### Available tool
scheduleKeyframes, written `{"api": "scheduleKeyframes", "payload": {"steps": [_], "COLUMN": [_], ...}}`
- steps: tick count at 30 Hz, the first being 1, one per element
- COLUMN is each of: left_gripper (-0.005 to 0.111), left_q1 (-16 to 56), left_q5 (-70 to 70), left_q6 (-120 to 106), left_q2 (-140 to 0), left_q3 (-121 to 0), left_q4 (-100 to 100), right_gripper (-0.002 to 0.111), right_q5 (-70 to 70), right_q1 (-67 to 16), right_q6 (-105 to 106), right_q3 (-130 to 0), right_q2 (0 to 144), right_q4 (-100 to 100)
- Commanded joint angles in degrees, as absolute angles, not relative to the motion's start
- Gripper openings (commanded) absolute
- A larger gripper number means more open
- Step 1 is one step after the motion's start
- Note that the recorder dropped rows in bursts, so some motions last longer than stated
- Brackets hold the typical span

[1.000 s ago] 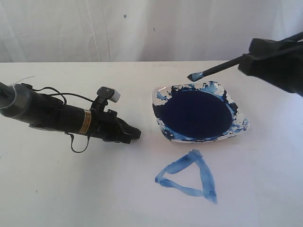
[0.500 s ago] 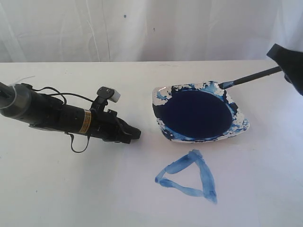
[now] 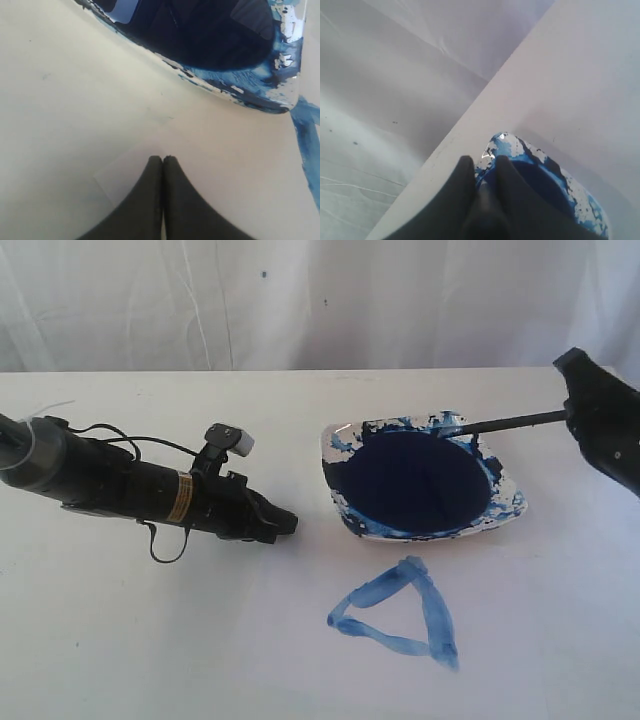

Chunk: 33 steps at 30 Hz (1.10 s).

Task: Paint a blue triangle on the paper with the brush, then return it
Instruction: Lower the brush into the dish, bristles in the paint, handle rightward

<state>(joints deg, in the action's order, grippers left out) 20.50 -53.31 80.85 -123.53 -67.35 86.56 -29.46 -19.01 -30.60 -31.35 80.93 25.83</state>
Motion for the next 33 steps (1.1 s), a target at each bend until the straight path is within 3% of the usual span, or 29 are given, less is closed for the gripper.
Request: {"api": "scheduleKeyframes", "payload": {"steps": [1,15,33], "left_gripper": [0.000,0.000,0.000], "left_q1": [20.7,20.7,20.7], "left_q5": [-50.9,-50.9,-50.9], "left_q6": [80.8,80.8,80.8], "left_q2": [-123.4,-123.4,-123.4], "left_q3": [-67.4,-67.4,-67.4], "left_q4": [87.4,87.4,87.4], "right_gripper": [0.000,0.000,0.000], "right_q5": [-33.1,-37.3,-33.5], "right_q1": [-18.8,-18.8,-18.8], "right_q6": [-44.0,-46.1,-47.2], "right_q3": [-31.3,-31.3,-31.3], "right_q2": [85.5,94.3,95.0], "right_q4": [16.0,17.9,31.4]}}
